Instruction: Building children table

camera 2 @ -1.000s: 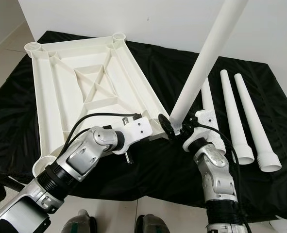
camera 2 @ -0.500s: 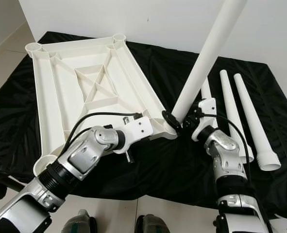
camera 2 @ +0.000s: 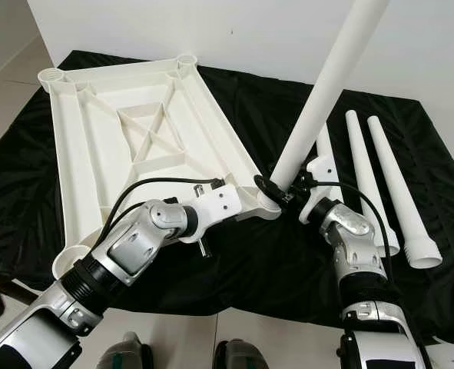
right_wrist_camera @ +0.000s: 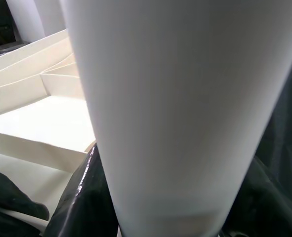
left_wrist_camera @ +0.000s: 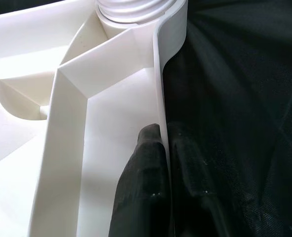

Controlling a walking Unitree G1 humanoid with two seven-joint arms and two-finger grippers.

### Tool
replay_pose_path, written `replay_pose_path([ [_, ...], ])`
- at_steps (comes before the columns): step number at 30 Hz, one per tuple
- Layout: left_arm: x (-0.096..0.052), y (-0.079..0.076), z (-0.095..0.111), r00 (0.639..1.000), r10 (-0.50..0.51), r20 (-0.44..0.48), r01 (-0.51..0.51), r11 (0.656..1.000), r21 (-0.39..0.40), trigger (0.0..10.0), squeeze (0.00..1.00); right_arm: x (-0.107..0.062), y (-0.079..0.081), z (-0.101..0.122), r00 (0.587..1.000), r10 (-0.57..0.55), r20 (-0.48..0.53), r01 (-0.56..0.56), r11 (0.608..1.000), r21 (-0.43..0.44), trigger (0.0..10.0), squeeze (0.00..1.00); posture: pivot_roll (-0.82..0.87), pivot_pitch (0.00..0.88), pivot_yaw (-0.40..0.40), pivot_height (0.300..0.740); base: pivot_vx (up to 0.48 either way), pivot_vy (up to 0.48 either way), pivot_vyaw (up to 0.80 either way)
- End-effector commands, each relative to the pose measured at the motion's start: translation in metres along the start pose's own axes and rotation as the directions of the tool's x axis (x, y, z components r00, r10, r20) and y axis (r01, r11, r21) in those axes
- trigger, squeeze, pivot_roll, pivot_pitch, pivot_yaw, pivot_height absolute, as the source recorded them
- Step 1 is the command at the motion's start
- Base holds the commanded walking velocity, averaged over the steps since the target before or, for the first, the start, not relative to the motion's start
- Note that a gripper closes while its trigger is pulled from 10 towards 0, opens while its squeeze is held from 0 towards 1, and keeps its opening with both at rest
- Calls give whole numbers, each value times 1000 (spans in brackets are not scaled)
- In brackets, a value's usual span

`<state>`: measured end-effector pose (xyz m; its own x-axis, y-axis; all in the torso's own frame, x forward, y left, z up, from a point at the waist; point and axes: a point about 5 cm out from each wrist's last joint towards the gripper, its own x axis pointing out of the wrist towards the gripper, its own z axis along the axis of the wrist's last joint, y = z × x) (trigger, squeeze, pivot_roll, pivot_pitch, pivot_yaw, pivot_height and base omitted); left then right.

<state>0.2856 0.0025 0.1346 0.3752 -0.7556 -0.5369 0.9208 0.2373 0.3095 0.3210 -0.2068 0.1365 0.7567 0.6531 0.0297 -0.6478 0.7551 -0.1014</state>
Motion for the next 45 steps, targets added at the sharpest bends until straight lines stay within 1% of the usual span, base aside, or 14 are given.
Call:
replay_pose_path([
  [1,0,-1,4,1000,14,6,-14,999,36,10000,0,-10,-9,-7,998,-53,-29,54,998,34,0,0,-35,29,-54,740,0,0,0],
  [9,0,-1,4,1000,12,6,-13,999,38,10000,0,-12,-9,-8,997,-72,-17,73,996,46,0,0,-37,29,-54,740,0,0,0],
  [10,0,0,4,1000,12,6,-12,999,38,10000,0,-11,-7,-8,996,-86,-12,86,995,55,10000,0,-38,28,-55,740,0,0,0],
  [16,0,-2,3,1000,10,5,-10,999,37,10000,0,1,17,-4,985,-167,46,162,982,102,10000,0,-35,31,-56,740,0,0,0],
  [18,0,-2,3,1000,10,5,-10,999,37,10000,0,1,17,-4,985,-167,46,162,982,102,10000,0,-35,31,-56,740,0,0,0],
  [21,0,-2,3,1000,8,3,-9,999,37,10000,0,5,24,-7,961,-272,44,265,957,113,10000,0,-32,32,-58,740,0,0,0],
  [27,0,-3,3,1000,6,4,-6,999,38,10000,0,14,36,-5,936,-347,57,337,931,140,10000,0,-30,24,-62,740,0,0,0],
  [30,1,-4,3,1000,4,6,-4,999,41,10000,0,23,45,-1,886,-462,46,446,875,188,10000,0,-29,16,-66,740,0,0,0],
  [32,1,-4,3,1000,4,6,-4,999,41,10000,0,23,45,-1,886,-462,46,446,875,188,10000,0,-29,16,-66,740,0,0,0],
  [36,1,-5,4,1000,5,6,-5,999,41,10000,0,32,59,-1,779,-627,-12,617,762,196,10000,0,-28,16,-68,740,0,0,0],
  [38,1,-5,4,1000,5,6,-5,999,41,10000,0,33,59,-2,756,-654,-27,648,742,170,10000,0,-20,12,-77,740,0,0,0],
  [40,1,-5,4,1000,5,6,-5,999,41,10000,0,33,59,-2,756,-654,-27,648,742,170,10000,0,-20,12,-77,740,0,0,0],
  [43,1,-6,3,1000,4,7,-4,999,39,10000,0,32,53,-5,665,-744,-66,743,650,159,10000,0,-16,9,-78,740,0,0,0],
  [45,2,-7,3,1000,4,7,-4,999,39,10000,0,32,53,-5,654,-753,-71,753,638,163,10000,0,-16,9,-78,740,0,0,0],
])
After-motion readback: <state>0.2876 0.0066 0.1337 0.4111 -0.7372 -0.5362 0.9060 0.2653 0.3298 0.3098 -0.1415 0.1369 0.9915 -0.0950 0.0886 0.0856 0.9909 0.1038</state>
